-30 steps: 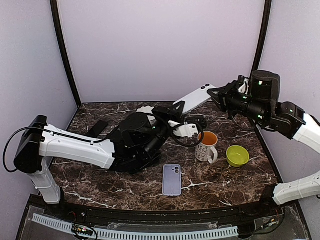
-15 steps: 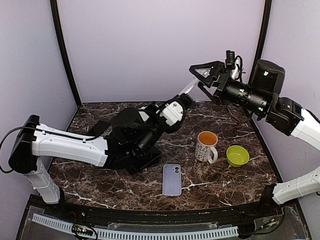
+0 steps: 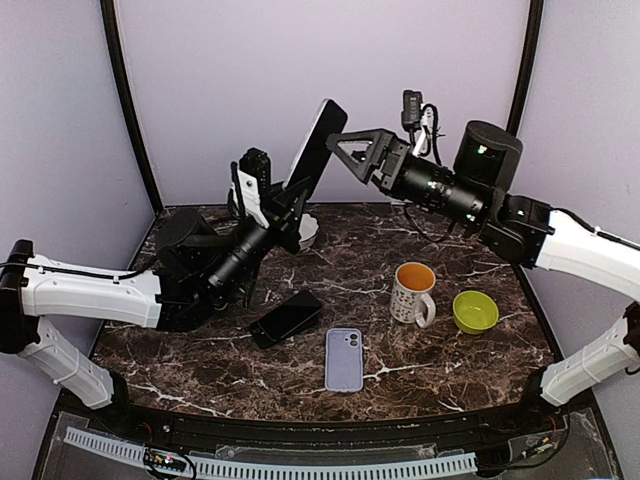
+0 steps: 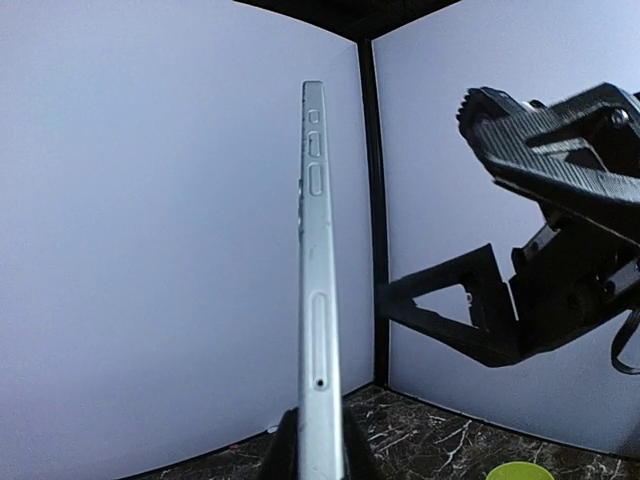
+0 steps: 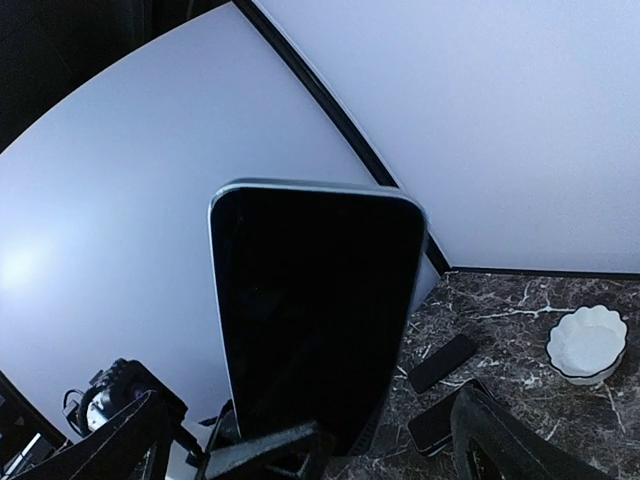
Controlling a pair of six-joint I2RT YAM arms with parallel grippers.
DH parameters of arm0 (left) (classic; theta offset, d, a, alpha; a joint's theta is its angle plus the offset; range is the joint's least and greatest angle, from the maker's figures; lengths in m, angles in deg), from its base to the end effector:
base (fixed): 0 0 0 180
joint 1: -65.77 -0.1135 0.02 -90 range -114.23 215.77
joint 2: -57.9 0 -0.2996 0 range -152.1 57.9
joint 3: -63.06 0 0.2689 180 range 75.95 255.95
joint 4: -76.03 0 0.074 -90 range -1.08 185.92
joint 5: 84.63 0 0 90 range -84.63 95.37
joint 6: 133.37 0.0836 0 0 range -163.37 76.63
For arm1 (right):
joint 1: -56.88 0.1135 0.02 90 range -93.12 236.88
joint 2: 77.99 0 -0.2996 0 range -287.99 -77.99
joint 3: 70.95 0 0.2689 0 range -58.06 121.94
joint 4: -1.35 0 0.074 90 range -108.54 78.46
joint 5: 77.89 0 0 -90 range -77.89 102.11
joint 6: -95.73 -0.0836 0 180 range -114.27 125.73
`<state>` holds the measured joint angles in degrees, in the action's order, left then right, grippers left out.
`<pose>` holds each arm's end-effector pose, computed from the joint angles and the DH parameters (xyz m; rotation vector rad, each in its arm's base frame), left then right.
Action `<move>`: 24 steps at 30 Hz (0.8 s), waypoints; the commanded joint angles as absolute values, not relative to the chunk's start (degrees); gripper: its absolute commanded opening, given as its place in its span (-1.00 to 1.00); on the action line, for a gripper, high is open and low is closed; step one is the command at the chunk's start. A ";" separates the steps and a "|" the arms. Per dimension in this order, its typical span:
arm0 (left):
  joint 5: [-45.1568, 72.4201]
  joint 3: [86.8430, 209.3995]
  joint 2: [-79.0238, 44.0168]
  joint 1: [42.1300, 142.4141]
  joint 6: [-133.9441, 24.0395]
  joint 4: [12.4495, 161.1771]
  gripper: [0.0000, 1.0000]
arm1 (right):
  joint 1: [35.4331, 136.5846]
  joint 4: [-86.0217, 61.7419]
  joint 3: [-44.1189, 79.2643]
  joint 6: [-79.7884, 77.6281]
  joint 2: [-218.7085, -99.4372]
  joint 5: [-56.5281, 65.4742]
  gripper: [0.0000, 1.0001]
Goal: Put the phone into the phone case
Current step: Pass from the left arm to the right
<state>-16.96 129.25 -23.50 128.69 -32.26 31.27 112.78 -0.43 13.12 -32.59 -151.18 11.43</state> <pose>0.1950 -0.3117 0.4138 0.3505 1.0599 -0.6052 0.1971 0.2929 0.4760 -0.2489 1.5388 1.3458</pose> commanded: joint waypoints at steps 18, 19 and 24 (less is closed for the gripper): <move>-13.39 128.04 -23.30 128.94 -30.79 23.14 -1.00 | 113.29 -1.04 23.64 -34.17 -161.71 16.43 0.97; -13.41 128.11 -23.35 128.91 -30.71 23.11 -1.00 | 113.27 -1.94 23.90 -34.24 -161.92 16.85 0.97; -13.97 128.21 -23.63 128.88 -30.10 23.30 -1.00 | 113.22 -3.53 24.22 -34.35 -162.08 18.48 0.94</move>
